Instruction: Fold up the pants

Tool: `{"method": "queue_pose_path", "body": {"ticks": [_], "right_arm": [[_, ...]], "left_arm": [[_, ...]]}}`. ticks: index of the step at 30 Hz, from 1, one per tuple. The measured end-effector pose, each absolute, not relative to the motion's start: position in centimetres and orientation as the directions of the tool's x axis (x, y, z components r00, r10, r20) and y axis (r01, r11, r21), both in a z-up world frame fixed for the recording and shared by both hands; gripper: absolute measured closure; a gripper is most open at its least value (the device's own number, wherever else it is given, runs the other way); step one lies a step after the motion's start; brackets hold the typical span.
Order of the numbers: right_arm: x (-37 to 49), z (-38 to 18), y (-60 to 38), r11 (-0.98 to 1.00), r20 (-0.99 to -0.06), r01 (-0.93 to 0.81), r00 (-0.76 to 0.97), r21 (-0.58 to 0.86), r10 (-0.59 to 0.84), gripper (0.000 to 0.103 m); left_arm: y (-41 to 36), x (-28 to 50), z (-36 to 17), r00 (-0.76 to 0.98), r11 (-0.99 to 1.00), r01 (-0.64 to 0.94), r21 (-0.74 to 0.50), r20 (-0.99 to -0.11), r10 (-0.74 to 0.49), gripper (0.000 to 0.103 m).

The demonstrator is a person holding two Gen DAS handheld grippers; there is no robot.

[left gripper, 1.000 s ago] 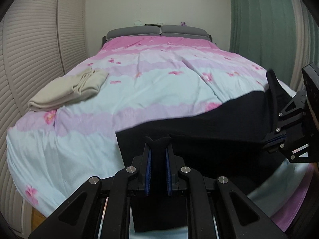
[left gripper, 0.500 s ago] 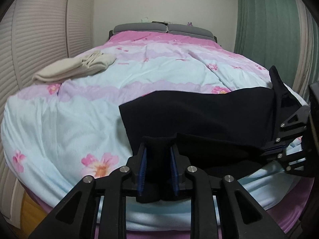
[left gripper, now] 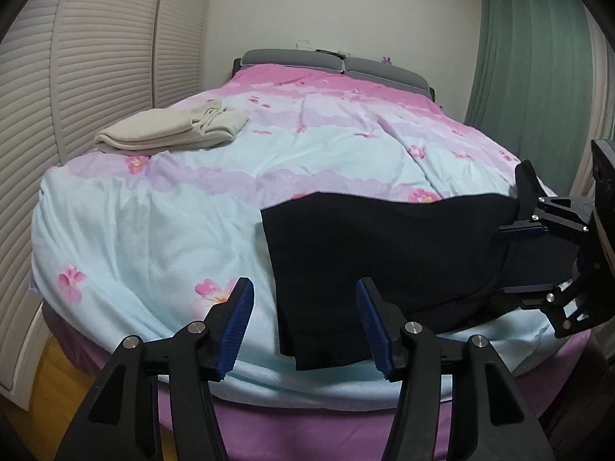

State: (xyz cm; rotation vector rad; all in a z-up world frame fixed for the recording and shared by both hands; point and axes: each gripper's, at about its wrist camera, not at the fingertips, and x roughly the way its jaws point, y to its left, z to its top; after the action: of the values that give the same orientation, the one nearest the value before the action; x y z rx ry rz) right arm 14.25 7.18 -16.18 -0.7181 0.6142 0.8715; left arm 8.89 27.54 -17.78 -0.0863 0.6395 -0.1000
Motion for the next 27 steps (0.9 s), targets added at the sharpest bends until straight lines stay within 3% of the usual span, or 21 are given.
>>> {"method": "queue_pose_path", "body": {"ticks": [6,12,17,24,25,27], "right_arm": [[14.8,-14.2,7.8,0.465,-0.689,-0.833,0.526,-0.299,0.498,0.047],[21.0,-14.7,10.0,0.531,-0.690,-0.793,0.564,-0.300,0.453,0.047],[27.9,-15.8,11.2,0.550,-0.747,-0.819,0.467,-0.164,0.473,0.047],[34.6,-19.6,11.6,0.544,-0.838,-0.838,0.268,0.040,0.475,0.047],[35.2,-20.1,11.5,0.542,-0.844,-0.837,0.240,0.070,0.480,0.050],[35.6,-20.8,11.1,0.520,-0.844,-0.846,0.189,0.119,0.502,0.098]], "left_arm": [[28.6,13.1,-17.6,0.776,0.992,0.079,-0.094,-0.619,-0.121,0.048],[30.2,20.5,-20.6,0.695,0.974,0.115,-0.196,-0.684,-0.220,0.049],[31.0,23.7,-22.6,0.669,0.969,0.109,-0.223,-0.705,-0.237,0.052],[30.9,25.0,-23.3,0.654,0.960,0.139,-0.244,-0.705,-0.274,0.065],[30.9,25.2,-23.3,0.652,0.960,0.140,-0.242,-0.707,-0.273,0.065],[30.8,25.3,-23.3,0.651,0.961,0.140,-0.240,-0.709,-0.272,0.065]]}}
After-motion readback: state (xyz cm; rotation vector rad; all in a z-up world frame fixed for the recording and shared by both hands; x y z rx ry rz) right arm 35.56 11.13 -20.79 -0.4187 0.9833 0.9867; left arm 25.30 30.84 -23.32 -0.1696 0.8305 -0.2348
